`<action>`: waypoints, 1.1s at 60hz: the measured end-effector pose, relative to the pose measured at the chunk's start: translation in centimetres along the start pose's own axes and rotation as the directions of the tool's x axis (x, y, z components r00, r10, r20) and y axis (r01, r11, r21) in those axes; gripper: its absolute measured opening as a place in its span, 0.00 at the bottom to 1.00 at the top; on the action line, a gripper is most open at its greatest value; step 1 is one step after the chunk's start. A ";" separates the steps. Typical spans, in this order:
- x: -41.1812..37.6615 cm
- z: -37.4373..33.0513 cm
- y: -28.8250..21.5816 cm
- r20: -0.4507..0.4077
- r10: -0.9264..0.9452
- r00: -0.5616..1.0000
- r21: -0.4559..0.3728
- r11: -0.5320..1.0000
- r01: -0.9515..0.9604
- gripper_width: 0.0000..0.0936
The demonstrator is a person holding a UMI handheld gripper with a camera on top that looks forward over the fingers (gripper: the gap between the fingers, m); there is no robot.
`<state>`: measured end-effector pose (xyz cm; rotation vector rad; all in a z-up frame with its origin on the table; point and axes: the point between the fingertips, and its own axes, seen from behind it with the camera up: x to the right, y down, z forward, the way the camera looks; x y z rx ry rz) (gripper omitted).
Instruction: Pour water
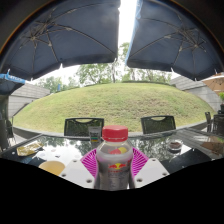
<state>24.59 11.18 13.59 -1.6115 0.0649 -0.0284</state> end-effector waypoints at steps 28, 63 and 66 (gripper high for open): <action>-0.8 -1.0 3.0 -0.008 -0.084 0.996 -0.132 0.988 0.082 0.90; -18.8 -24.5 2.2 0.188 -0.199 0.962 -0.118 0.968 0.223 0.89; -20.2 -25.2 2.4 0.199 -0.238 0.951 -0.104 0.959 0.262 0.89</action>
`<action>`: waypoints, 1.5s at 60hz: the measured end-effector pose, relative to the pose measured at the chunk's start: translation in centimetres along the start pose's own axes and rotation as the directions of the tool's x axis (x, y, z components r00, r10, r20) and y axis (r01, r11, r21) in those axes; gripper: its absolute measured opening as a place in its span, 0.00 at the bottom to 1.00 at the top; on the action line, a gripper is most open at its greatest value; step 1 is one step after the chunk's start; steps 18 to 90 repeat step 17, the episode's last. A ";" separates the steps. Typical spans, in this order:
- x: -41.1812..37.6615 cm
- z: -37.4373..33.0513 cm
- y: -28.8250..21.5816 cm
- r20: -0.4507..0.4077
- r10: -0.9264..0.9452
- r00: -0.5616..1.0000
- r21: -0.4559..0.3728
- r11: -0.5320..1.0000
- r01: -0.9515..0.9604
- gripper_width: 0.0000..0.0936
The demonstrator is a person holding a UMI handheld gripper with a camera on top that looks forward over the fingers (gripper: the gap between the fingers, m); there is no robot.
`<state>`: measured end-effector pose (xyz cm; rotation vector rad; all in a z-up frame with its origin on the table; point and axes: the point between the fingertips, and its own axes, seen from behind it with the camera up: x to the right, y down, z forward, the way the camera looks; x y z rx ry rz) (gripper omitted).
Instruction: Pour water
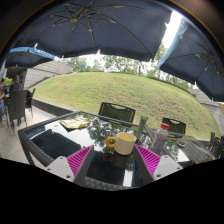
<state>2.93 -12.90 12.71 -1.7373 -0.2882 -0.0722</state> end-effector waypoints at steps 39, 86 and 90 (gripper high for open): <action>-4.3 0.4 -0.6 0.015 -0.099 0.995 0.036 0.995 0.098 0.89; -4.3 0.4 -0.6 0.015 -0.099 0.995 0.036 0.995 0.098 0.89; -4.3 0.4 -0.6 0.015 -0.099 0.995 0.036 0.995 0.098 0.89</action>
